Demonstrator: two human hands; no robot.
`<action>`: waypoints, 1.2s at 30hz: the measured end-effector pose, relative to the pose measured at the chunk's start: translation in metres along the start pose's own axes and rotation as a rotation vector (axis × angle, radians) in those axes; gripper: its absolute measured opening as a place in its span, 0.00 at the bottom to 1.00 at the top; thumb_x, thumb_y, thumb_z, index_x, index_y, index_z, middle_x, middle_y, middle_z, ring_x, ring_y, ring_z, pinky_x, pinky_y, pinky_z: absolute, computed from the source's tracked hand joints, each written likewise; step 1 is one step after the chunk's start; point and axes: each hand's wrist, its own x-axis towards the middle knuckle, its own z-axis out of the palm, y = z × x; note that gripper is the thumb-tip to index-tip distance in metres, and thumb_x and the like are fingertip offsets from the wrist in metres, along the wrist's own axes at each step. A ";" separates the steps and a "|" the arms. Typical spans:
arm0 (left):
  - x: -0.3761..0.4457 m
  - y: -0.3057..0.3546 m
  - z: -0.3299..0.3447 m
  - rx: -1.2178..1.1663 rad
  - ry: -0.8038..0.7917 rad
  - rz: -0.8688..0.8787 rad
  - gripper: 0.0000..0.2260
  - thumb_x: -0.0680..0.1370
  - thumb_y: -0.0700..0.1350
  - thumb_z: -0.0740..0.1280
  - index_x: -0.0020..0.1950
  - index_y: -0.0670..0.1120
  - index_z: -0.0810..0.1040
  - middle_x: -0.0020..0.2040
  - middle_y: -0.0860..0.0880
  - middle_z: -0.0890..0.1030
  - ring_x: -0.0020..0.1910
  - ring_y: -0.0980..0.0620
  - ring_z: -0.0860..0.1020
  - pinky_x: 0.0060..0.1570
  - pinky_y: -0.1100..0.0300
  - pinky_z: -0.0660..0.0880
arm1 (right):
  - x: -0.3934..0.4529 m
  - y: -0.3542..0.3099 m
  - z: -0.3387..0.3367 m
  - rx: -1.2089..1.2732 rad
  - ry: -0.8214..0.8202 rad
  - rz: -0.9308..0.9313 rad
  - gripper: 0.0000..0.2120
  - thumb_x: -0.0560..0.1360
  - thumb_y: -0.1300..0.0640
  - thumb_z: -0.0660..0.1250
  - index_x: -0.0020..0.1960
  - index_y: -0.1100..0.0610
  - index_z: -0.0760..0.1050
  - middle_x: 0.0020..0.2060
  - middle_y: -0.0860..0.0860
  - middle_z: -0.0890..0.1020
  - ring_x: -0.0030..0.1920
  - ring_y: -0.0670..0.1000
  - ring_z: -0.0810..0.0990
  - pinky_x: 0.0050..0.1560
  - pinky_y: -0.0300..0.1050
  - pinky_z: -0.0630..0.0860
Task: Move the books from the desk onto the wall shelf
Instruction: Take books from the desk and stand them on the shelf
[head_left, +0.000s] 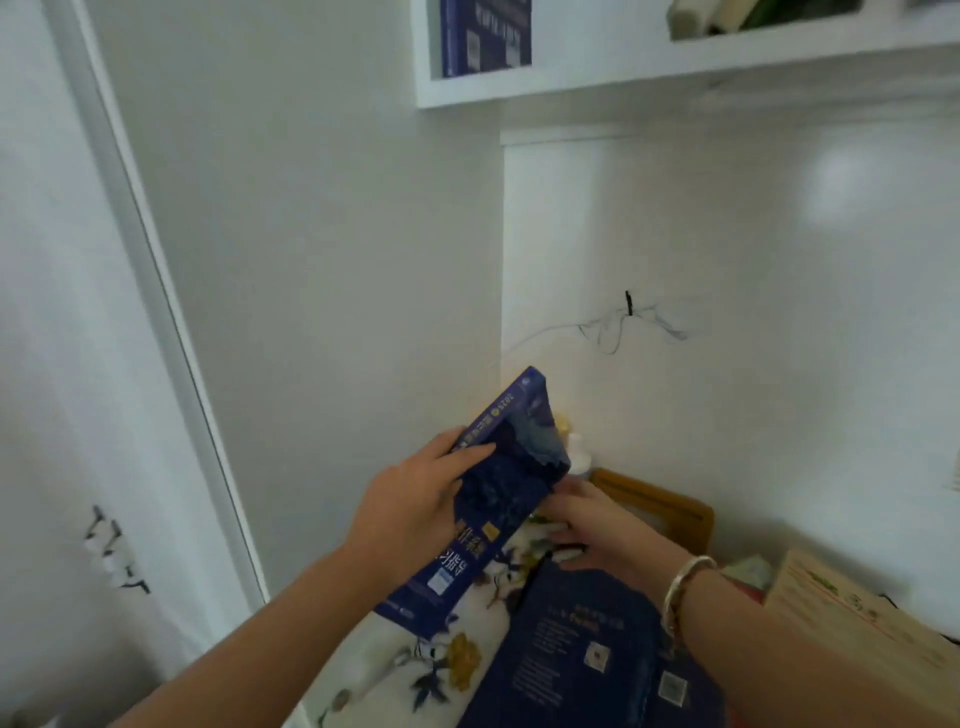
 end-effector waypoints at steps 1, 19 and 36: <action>0.011 0.005 -0.019 -0.028 0.065 0.016 0.20 0.75 0.41 0.58 0.65 0.54 0.75 0.69 0.57 0.72 0.58 0.50 0.79 0.50 0.52 0.80 | -0.002 -0.016 0.005 0.018 0.004 -0.067 0.27 0.75 0.51 0.66 0.71 0.48 0.61 0.64 0.57 0.74 0.61 0.58 0.76 0.59 0.56 0.76; 0.215 0.078 -0.254 -0.634 0.960 0.215 0.21 0.75 0.31 0.64 0.63 0.49 0.78 0.57 0.58 0.78 0.57 0.63 0.77 0.56 0.69 0.75 | -0.062 -0.350 -0.028 -0.303 0.345 -1.218 0.33 0.79 0.55 0.63 0.78 0.45 0.50 0.66 0.44 0.70 0.58 0.42 0.74 0.55 0.39 0.76; 0.396 0.016 -0.210 -0.264 0.900 0.243 0.28 0.80 0.38 0.57 0.78 0.48 0.49 0.74 0.53 0.61 0.72 0.57 0.60 0.71 0.68 0.57 | 0.052 -0.457 -0.067 -1.019 0.358 -0.646 0.35 0.81 0.48 0.54 0.78 0.54 0.36 0.76 0.54 0.61 0.74 0.55 0.63 0.75 0.49 0.58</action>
